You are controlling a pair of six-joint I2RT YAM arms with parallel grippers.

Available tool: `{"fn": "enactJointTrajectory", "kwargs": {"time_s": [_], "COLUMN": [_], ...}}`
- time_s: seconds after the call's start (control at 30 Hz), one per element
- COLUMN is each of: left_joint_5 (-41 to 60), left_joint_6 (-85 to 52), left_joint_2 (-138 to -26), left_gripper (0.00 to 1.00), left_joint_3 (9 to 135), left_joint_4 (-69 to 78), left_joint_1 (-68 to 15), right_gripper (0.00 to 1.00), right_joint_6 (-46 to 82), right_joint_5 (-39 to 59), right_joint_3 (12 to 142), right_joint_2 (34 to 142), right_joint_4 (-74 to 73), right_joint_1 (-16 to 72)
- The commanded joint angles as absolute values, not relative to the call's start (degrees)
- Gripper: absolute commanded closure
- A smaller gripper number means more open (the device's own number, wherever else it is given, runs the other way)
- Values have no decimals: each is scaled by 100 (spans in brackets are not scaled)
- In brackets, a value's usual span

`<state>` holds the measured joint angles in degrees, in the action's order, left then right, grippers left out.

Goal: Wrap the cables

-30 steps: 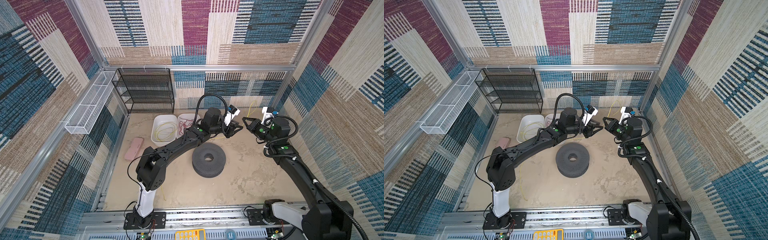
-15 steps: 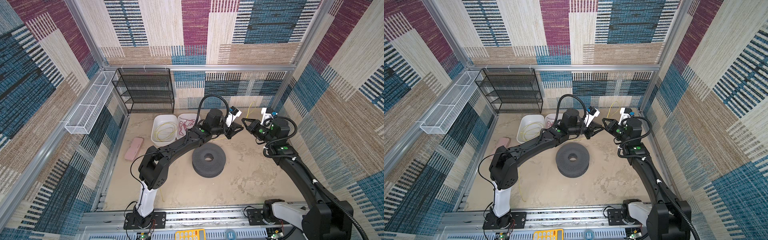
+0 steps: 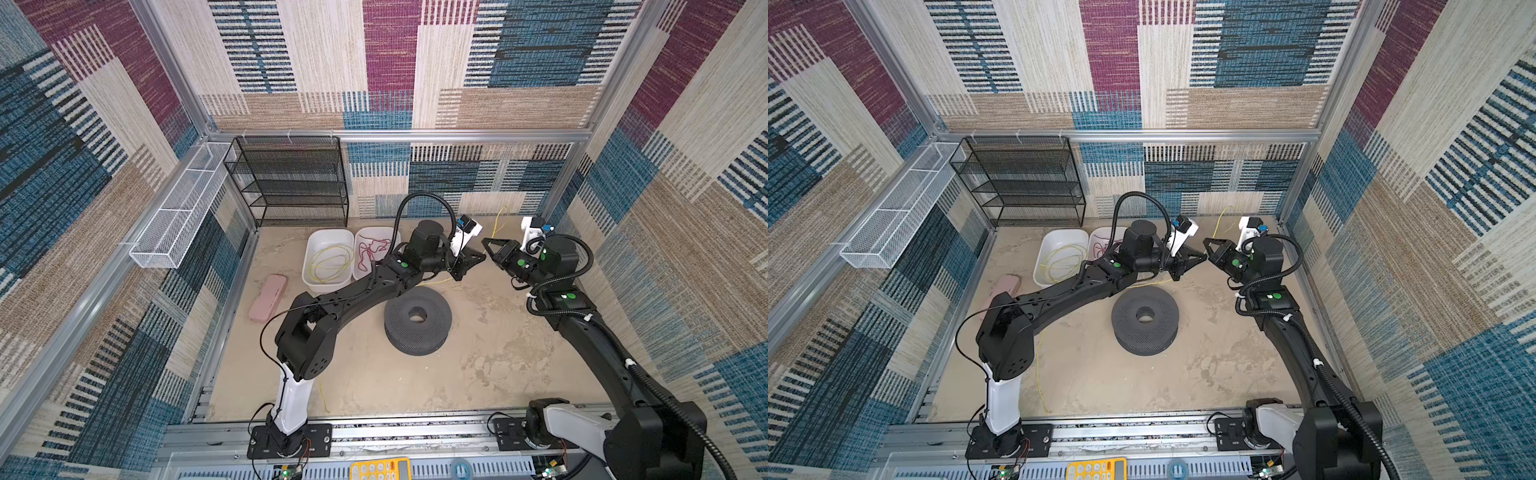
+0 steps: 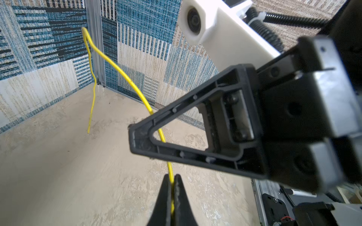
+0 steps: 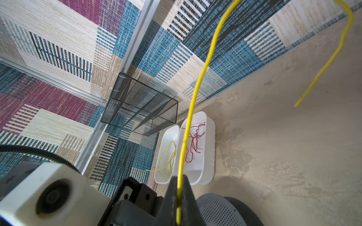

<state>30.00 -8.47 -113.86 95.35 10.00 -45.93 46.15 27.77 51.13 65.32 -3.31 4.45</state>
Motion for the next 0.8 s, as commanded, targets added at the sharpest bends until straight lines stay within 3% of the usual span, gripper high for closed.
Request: {"fn": "enactJointTrajectory", "kwargs": {"time_s": [0.0,0.13,0.3,0.43,0.63,0.77], "left_joint_5": [2863,3122,3618,3756,4066,4139], "left_joint_6": [-1290,-2031,-2982,-3224,-3644,-3798], "left_joint_2": [-11208,-11013,-10808,-10567,-10187,-9904], "left_gripper": [100,100,100,100,100,100], "left_joint_3": [9213,8695,8072,7681,7055,6737], "left_joint_4": [1666,2437,3444,3923,4618,4812], "left_joint_1": [-4485,-4169,-3714,-3470,-3245,-3214], "right_gripper": [69,55,52,51,36,35], "right_joint_6": [4458,4158,3909,4266,5311,5204], "right_joint_5": [2884,2648,2226,2613,3600,3728], "right_joint_3": [5259,5554,5803,5580,4784,4745], "right_joint_2": [6434,6285,6042,5977,6169,6681], "right_joint_4": [-340,46,429,229,-1074,-1389], "right_joint_1": [448,439,259,-184,-623,-623]}}
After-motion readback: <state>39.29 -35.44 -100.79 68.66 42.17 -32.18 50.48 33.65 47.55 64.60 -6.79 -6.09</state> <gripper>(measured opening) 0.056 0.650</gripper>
